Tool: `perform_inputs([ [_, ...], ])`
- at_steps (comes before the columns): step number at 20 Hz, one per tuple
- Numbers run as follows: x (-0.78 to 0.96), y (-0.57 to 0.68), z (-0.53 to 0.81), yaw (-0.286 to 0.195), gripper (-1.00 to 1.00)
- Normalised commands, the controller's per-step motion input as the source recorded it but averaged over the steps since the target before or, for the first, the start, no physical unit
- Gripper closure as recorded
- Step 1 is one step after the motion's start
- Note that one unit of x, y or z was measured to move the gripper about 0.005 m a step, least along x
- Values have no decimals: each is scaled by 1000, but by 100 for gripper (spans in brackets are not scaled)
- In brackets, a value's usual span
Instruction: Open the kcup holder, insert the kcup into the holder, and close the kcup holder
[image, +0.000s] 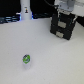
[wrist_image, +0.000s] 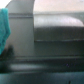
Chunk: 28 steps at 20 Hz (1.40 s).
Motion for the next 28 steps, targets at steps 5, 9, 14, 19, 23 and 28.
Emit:
perform_inputs([
  [5,-491,-299,141,-4,-100],
  [9,-402,32,-409,-28,-100],
  [14,-386,49,-418,-55,-100],
  [19,-339,8,-503,-41,-100],
  [23,-325,-6,-448,-39,-100],
  [28,-158,-7,-138,-20,100],
])
